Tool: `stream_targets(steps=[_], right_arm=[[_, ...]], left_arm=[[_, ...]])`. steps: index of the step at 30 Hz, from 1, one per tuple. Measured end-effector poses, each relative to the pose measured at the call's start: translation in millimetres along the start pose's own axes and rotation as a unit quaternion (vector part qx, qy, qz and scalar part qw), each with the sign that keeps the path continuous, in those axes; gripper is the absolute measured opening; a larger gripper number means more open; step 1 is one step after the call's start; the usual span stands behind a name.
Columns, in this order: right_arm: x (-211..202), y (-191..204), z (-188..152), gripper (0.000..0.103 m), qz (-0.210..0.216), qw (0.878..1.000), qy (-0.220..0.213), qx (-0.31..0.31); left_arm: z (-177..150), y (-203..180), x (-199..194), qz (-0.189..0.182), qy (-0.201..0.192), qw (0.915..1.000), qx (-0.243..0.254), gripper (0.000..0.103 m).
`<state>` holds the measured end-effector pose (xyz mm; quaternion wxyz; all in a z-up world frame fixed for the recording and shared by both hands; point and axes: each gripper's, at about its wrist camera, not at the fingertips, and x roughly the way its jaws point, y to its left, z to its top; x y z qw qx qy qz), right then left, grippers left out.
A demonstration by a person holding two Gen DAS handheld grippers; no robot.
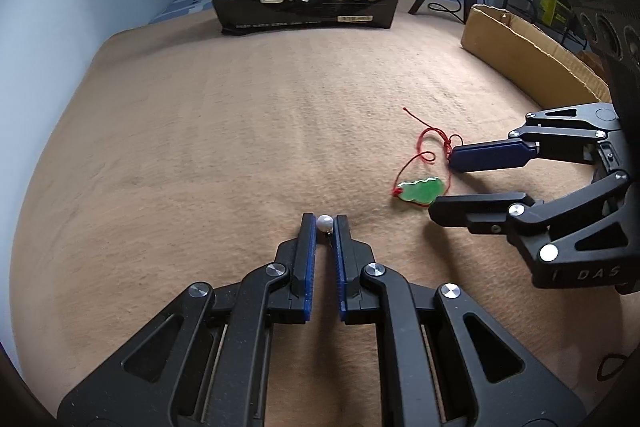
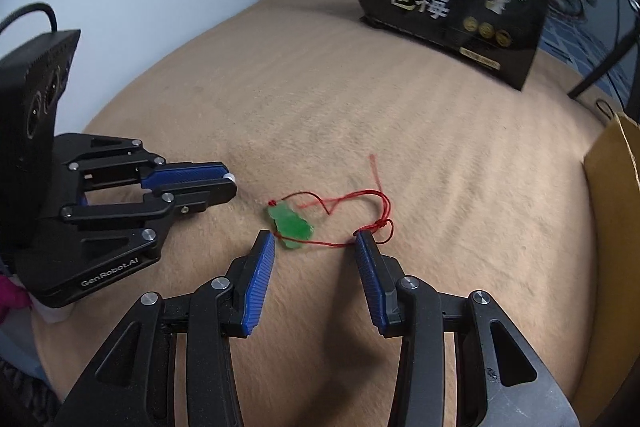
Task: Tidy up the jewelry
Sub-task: 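Close the right tool on the green jade pendant with red cord, then carry the pearl and jade pendant into the cardboard box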
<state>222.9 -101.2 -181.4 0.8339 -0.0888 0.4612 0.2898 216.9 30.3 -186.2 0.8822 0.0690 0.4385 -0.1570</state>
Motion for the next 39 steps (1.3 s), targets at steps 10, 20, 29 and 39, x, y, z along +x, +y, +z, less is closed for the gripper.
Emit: stream_targets(steps=[10, 20, 29, 39], right_arm=[[16.6, 11.7, 12.6, 0.028, -0.047, 0.998, 0.005, -0.051], [17.0, 11.8, 16.4, 0.014, -0.061, 0.997, -0.002, -0.046], [-25.4, 9.1, 6.9, 0.014, -0.06, 0.997, -0.033, -0.019], [-80.3, 13.6, 3.2, 0.014, -0.072, 0.995, -0.073, -0.009]], left_arm=[[-3.2, 15.6, -4.0, 0.001, -0.002, 0.9998, -0.019, 0.008], [-8.8, 22.7, -12.6, 0.001, -0.005, 0.9993, -0.036, 0.008], [-12.4, 27.0, -33.1, 0.006, -0.014, 0.9986, -0.051, 0.007], [-5.7, 18.4, -73.5, 0.007, -0.043, 0.9976, -0.054, 0.007]])
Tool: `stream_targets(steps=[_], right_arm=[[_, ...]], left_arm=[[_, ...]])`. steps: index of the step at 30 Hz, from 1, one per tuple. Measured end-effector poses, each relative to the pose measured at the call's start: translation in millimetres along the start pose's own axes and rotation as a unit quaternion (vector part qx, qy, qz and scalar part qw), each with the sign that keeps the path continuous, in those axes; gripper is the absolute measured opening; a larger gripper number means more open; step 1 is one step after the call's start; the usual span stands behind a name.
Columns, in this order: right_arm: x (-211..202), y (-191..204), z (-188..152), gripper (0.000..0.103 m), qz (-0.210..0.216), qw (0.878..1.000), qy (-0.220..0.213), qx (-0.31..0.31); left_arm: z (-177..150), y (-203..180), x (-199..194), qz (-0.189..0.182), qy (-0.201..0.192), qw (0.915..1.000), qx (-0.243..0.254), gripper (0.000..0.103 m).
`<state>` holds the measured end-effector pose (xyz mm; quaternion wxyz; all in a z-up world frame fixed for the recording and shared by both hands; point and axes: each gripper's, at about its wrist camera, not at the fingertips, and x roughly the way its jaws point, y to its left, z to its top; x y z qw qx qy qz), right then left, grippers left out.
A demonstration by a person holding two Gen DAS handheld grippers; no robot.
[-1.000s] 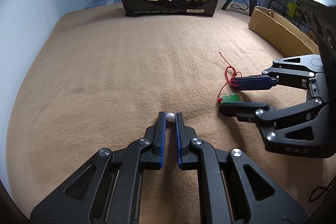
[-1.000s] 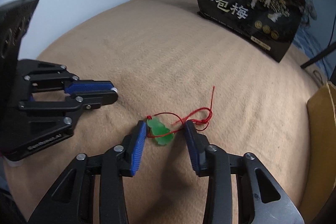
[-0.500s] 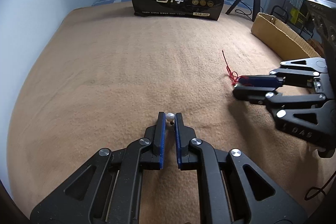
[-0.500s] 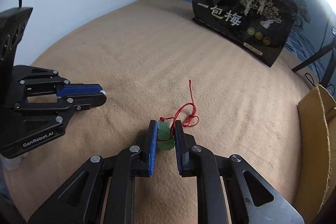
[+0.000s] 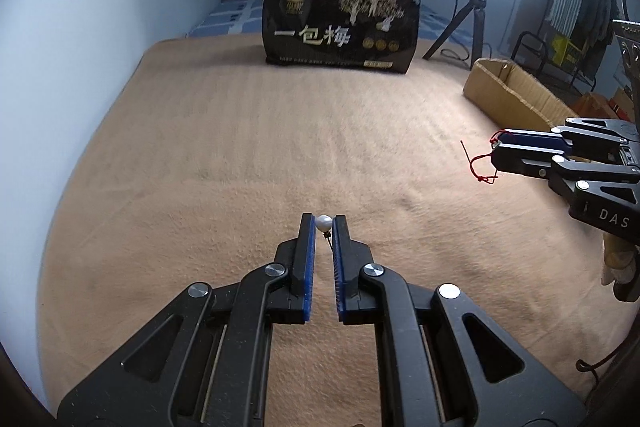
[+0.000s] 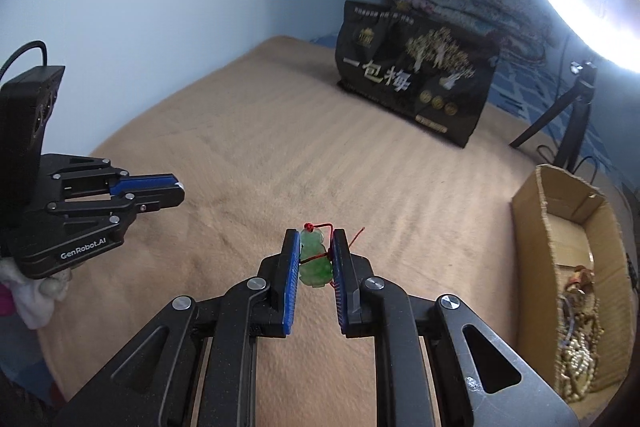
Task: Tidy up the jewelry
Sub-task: 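Carry the pearl and jade pendant into the cardboard box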
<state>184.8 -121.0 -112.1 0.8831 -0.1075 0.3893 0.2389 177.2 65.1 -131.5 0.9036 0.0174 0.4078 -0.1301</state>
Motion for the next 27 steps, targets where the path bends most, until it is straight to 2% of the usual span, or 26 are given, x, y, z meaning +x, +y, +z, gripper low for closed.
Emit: stream_targets(steps=[8, 16, 27], right_arm=[[-43.4, -8.4, -0.6, 0.014, -0.018, 1.0, -0.023, 0.005], [-92.8, -26.1, -7.3, 0.014, -0.041, 0.998, -0.047, 0.014], [-137.8, -70.4, -24.4, 0.014, -0.08, 0.994, -0.062, 0.045]], left_arm=[[12.9, -22.8, -31.0, -0.01, -0.023, 0.9996, 0.01, 0.007], [30.2, -61.7, -55.1, -0.03, -0.047, 0.9981, 0.028, 0.007], [61.1, -129.7, -56.8, -0.072, -0.067, 0.9937, 0.055, 0.007]])
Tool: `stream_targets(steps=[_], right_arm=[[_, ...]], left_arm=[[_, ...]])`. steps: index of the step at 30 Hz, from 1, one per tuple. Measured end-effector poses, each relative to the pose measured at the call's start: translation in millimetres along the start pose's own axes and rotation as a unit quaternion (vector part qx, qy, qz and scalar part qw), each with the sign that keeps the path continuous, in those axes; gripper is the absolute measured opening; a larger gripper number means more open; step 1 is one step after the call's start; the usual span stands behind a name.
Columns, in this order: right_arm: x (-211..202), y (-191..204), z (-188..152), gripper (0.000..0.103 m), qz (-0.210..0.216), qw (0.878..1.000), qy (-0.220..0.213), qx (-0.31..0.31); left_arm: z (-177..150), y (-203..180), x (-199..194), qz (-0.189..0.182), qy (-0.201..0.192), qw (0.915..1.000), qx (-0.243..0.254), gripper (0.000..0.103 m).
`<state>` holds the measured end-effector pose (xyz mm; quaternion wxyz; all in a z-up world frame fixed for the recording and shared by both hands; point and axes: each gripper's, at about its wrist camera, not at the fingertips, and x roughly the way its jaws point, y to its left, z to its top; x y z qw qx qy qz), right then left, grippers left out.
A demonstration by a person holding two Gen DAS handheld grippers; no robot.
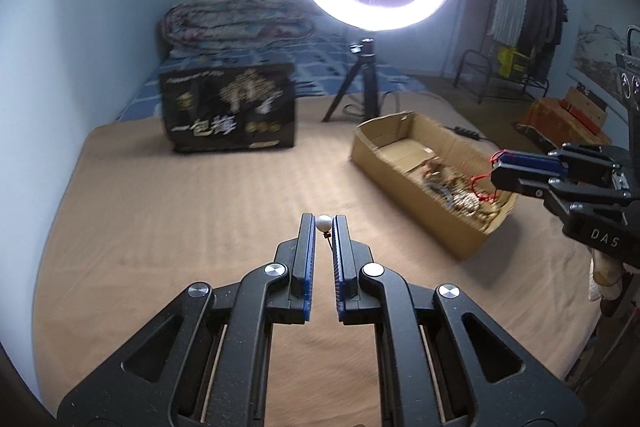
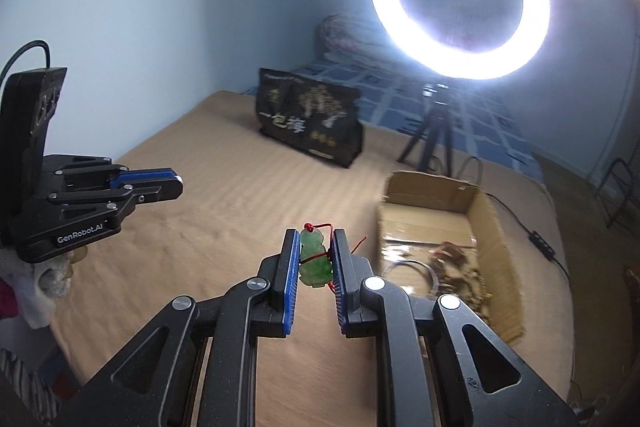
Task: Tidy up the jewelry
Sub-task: 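Carry the pearl and jade pendant into the cardboard box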
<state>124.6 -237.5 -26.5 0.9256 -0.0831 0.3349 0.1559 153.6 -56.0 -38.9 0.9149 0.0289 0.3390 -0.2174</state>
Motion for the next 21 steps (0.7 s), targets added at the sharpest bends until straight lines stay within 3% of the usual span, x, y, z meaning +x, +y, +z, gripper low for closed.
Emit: stream_targets(steps=[10, 16, 21], right_arm=[[-12.2, -55.0, -13.5, 0.014, -0.032, 0.999, 0.006, 0.034], [-7.1, -81.7, -21.4, 0.014, -0.045, 0.998, 0.013, 0.049], [0.1, -98.9, -28.0, 0.014, -0.051, 0.997, 0.02, 0.058]], left_arm=[[43.3, -51.5, 40.9, -0.028, -0.007, 0.9993, 0.024, 0.007], [65.1, -66.7, 75.4, -0.046, -0.002, 0.9989, 0.011, 0.007], [74.6, -78.9, 104.6, -0.041, 0.004, 0.999, 0.016, 0.007]])
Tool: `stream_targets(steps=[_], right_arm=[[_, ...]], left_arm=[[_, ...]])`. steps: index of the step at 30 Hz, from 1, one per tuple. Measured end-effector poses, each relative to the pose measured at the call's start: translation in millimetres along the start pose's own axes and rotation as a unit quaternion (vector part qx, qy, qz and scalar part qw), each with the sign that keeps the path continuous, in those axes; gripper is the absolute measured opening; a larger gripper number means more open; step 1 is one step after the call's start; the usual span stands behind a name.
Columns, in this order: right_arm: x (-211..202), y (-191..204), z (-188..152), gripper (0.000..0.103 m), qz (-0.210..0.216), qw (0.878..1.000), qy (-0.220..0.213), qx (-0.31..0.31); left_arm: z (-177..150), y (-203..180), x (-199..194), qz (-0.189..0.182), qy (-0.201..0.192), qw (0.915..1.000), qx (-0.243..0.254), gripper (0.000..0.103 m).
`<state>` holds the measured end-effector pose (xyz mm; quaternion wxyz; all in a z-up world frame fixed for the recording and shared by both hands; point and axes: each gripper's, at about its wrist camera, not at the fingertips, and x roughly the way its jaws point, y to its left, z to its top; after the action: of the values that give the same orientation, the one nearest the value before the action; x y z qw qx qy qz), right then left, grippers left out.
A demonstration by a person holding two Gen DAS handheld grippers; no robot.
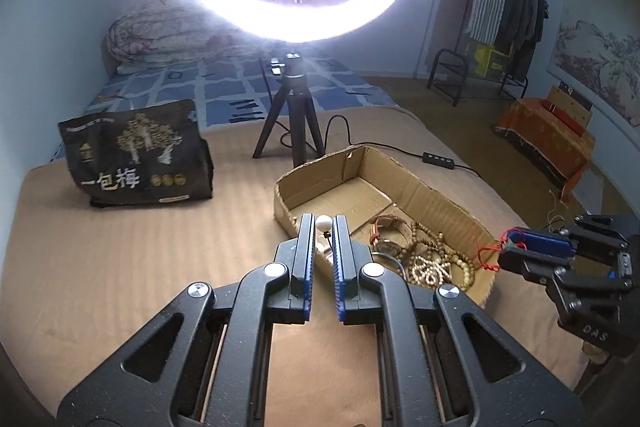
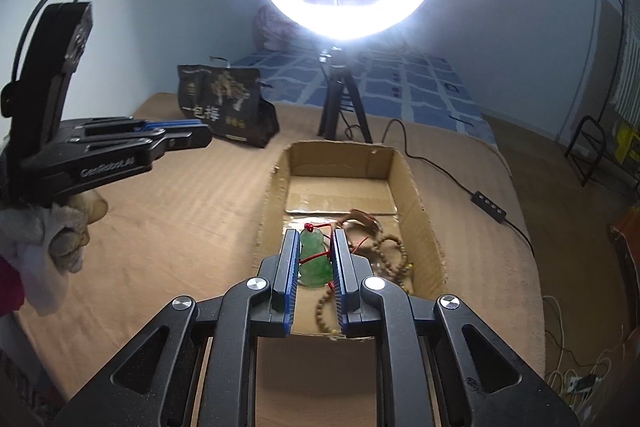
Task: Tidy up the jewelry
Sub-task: 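Carry the pearl and jade pendant into the cardboard box, then open both tools to release the pearl and pendant into the box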
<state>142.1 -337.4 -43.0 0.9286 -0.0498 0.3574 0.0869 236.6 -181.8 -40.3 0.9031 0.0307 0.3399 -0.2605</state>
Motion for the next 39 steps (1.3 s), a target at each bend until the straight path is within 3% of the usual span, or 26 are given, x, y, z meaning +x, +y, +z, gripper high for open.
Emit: stream_targets(steps=[19, 33, 34, 36, 38, 39], right_arm=[[58.6, -47.4, -6.5, 0.014, -0.007, 0.998, 0.026, 0.048], [81.2, -51.8, -6.6, 0.015, -0.019, 0.998, 0.036, 0.048], [81.6, -51.5, -6.6, 0.02, -0.02, 0.998, 0.036, 0.047], [81.2, -50.8, -6.7, 0.035, -0.025, 0.998, 0.034, 0.046], [79.8, -50.0, -6.8, 0.054, -0.028, 0.998, 0.029, 0.045], [78.6, -49.5, -6.6, 0.057, -0.03, 0.998, 0.026, 0.044]], left_arm=[[13.7, -14.3, 85.2, 0.006, 0.028, 0.9995, 0.014, 0.007], [11.9, -22.8, 103.7, 0.02, 0.032, 0.9987, 0.033, 0.008], [12.2, -22.9, 104.1, 0.021, 0.033, 0.9987, 0.033, 0.01], [12.7, -22.6, 105.0, 0.021, 0.033, 0.9987, 0.033, 0.033], [13.2, -22.6, 103.5, 0.024, 0.026, 0.9987, 0.035, 0.036], [13.6, -22.8, 103.2, 0.026, 0.026, 0.9987, 0.036, 0.037]])
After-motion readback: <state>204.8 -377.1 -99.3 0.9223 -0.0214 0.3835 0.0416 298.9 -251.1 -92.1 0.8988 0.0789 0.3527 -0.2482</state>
